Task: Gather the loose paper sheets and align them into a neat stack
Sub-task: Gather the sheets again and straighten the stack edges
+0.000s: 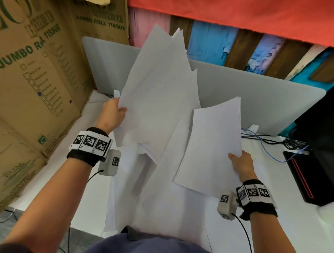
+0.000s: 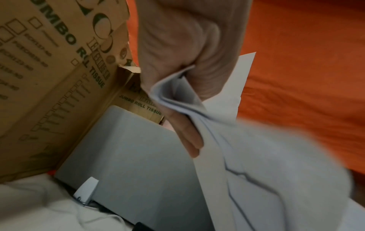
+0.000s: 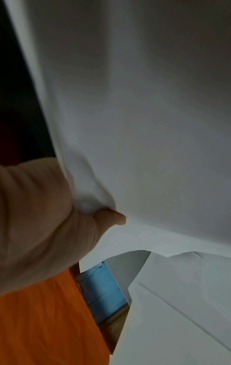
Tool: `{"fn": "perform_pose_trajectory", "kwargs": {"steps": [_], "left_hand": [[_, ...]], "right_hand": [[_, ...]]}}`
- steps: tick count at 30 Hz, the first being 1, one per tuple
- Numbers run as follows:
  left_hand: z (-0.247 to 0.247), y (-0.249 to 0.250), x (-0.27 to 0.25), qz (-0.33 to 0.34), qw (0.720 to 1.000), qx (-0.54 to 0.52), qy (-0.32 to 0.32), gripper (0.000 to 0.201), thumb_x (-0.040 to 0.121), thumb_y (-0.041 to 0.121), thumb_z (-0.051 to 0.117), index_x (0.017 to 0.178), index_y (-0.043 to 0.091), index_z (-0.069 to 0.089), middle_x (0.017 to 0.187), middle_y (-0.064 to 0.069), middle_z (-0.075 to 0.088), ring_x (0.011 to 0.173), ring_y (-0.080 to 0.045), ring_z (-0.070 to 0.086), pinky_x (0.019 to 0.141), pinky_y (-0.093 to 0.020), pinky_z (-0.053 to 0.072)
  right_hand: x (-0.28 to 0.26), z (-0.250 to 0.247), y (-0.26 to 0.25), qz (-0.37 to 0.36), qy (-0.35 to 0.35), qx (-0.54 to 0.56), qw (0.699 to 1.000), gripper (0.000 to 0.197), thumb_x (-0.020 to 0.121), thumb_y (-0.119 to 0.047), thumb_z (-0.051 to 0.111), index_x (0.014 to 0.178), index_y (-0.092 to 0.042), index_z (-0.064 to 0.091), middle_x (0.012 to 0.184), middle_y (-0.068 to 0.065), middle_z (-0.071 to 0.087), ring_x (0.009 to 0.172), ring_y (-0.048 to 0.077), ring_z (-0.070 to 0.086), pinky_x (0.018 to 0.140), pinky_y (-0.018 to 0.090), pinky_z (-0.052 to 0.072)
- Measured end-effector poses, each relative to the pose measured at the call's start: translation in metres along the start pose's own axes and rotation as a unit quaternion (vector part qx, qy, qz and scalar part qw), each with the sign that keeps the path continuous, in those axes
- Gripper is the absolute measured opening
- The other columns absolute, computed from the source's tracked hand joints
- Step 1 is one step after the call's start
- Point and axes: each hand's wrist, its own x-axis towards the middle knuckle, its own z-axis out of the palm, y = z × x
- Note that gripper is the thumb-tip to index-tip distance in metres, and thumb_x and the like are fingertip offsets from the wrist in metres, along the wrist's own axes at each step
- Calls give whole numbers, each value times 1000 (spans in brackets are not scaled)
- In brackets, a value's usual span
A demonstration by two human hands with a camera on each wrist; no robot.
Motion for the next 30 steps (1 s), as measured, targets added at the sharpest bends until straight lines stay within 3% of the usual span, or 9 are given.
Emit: {"fn": "perform_pose_trajectory", "kwargs": {"steps": [4,8,11,16,23,26,28,30], "left_hand": [[-2,-2,-2,-23,999,-34,-8,28,91,0,49,118,-5,56,117,-21,60,108,-37,56,83,-33,43],[5,-19,-9,-71,991,-102,-43,30,90,-1,52,119,-6,54,115,-21,60,102,-34,58,88,-41,47],[23,-35,-25,-117,982,-104,-104,26,90,-4,52,114,-10,55,104,-18,59,92,-28,56,81,-38,47],[41,-53,-39,-154,974,-107,-128,19,90,-3,51,108,-7,57,97,-15,57,88,-27,55,73,-33,45],[20,-30,-22,-116,983,-90,-114,22,92,4,52,110,-8,57,98,-14,57,88,-25,55,76,-34,43],[3,-11,-15,-94,985,-112,-91,20,96,11,46,113,2,54,101,-9,55,89,-22,54,76,-30,42],[-8,1,-14,-64,987,-127,-72,26,97,10,44,119,0,53,100,-9,55,83,-21,55,65,-26,43],[-13,14,-12,-36,987,-136,-77,22,97,10,45,115,2,54,91,-6,59,77,-16,57,57,-19,43]], "right_hand": [[-1,-2,-3,2,4,-14,1000,39,91,-13,57,126,5,51,125,24,56,114,38,53,99,42,42],[-1,-9,-6,-4,15,-27,1000,39,91,-13,56,125,5,51,125,24,56,114,39,53,96,41,42],[-2,-14,-7,-5,20,-39,999,38,92,-14,55,125,4,52,123,25,57,112,40,54,92,40,43],[-3,-22,-12,-21,34,-59,997,36,92,-14,54,124,2,54,122,24,58,111,40,53,88,37,42],[-2,-23,-20,-36,29,-59,997,35,92,-13,54,124,2,54,122,23,58,111,38,54,85,34,40],[-2,-20,-21,-31,28,-58,997,36,92,-13,55,124,2,54,122,23,58,112,39,54,89,37,42],[-4,-18,-21,-28,25,-56,998,36,92,-13,55,124,2,54,122,23,59,111,38,54,89,37,42],[-4,-16,-23,-26,26,-55,998,36,92,-13,55,124,2,54,121,23,59,110,39,55,88,36,43]]}}
